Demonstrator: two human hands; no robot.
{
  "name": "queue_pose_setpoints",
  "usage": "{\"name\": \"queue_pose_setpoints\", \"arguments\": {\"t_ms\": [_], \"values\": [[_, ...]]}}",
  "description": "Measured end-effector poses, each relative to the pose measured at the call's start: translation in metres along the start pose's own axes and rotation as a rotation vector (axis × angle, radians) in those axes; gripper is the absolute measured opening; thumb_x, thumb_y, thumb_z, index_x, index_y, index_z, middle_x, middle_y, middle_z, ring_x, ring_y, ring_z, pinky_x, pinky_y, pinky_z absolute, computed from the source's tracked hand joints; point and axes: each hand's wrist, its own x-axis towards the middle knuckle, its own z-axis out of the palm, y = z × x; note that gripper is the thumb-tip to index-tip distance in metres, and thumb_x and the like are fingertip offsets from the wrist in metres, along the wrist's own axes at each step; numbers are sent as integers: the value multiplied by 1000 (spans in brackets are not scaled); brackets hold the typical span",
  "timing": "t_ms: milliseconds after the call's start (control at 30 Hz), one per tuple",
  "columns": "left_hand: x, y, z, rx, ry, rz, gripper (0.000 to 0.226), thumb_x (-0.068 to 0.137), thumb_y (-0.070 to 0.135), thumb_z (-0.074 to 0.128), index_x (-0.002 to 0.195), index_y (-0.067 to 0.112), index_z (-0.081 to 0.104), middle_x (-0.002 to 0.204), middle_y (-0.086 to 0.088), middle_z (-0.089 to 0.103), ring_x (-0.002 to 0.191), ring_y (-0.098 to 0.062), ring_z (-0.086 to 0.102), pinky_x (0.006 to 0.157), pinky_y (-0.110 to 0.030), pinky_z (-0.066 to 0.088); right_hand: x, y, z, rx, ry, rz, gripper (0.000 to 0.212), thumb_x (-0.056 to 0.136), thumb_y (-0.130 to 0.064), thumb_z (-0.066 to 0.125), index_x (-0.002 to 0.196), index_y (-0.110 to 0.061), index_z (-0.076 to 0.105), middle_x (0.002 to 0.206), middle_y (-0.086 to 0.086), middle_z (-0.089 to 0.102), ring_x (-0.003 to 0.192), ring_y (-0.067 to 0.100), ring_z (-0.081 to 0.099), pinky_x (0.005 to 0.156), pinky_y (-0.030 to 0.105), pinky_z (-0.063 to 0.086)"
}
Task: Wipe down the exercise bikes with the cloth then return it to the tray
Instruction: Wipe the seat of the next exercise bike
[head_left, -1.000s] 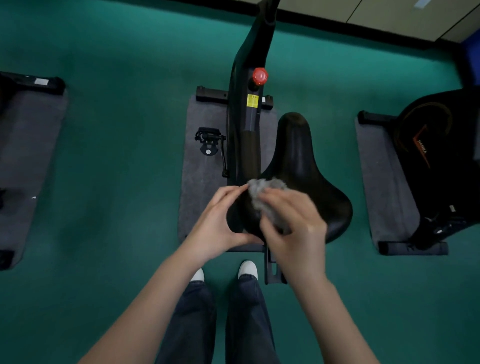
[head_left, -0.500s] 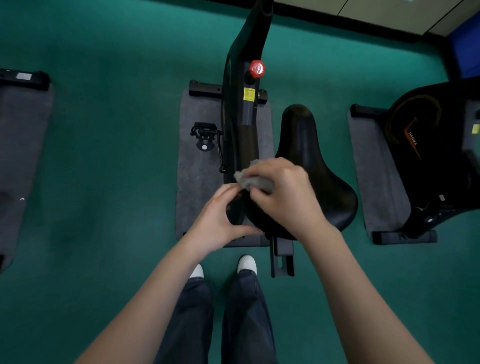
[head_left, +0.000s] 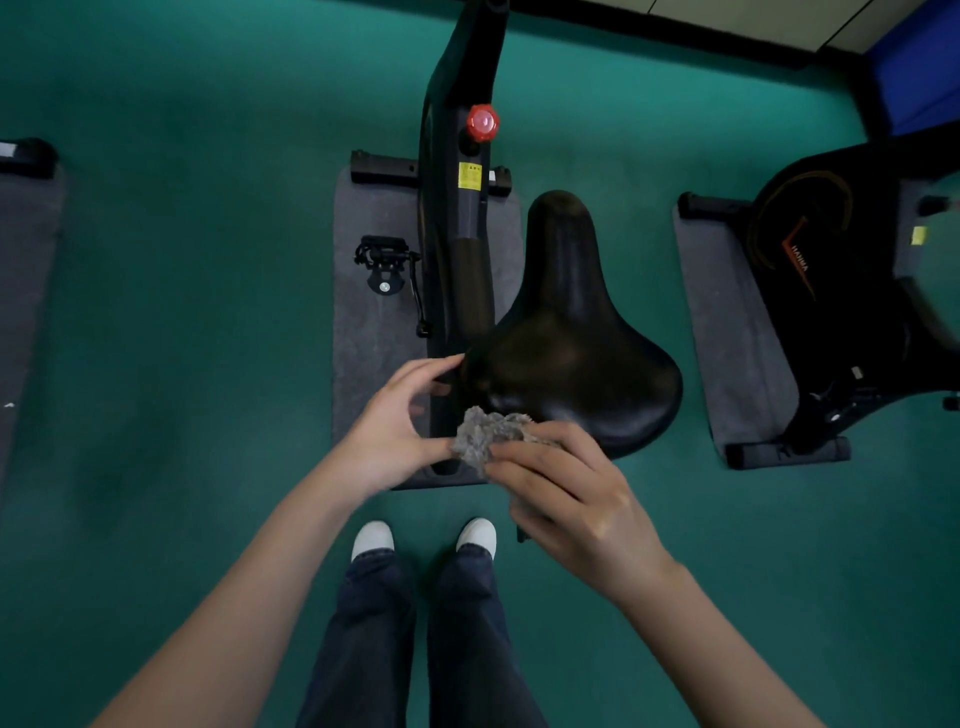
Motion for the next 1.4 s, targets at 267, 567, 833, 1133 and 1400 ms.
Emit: {"name": "queue_pose_setpoints", "arguments": {"t_ms": [267,567,833,1133,1400], "values": [[-6,6,10,16,68,-68,90,47,43,82,130,38,47,133,13,45,120,-11,49,102,-32,41,-21,13,-11,71,334,246,15,80,6,68,94,2,72,103,11,68,92,26,58,88,34,46],[-8,12,22,44,148,-69,91,44,42,88,126,40,48,131,13,48,118,-2,51,104,-27,39,-44,61,-32,246,829,848,18,84,-6,64,100,-7,72,101,8,70,91,22,67,82,33,54],[-10,7,28,-26,181,-69,81,39,49,85,113,59,52,131,3,56,114,-8,58,97,-26,43,-10,104,-15,1055,1037,1305,17,87,3,61,95,-11,69,111,19,66,99,26,63,99,48,47],[-8,1,27,-43,195,-66,86,39,44,86,119,44,54,127,5,60,115,-13,58,100,-36,44,-23,74,-1,1037,1219,1304,15,89,0,60,97,-11,67,97,3,70,91,11,66,84,24,52],[-6,2,27,7,174,-15,82,37,52,89,111,57,52,130,4,56,111,-6,59,94,-25,45,-19,49,2,880,1323,1347,15,88,0,62,97,-11,68,105,11,69,100,20,66,92,34,54]]}}
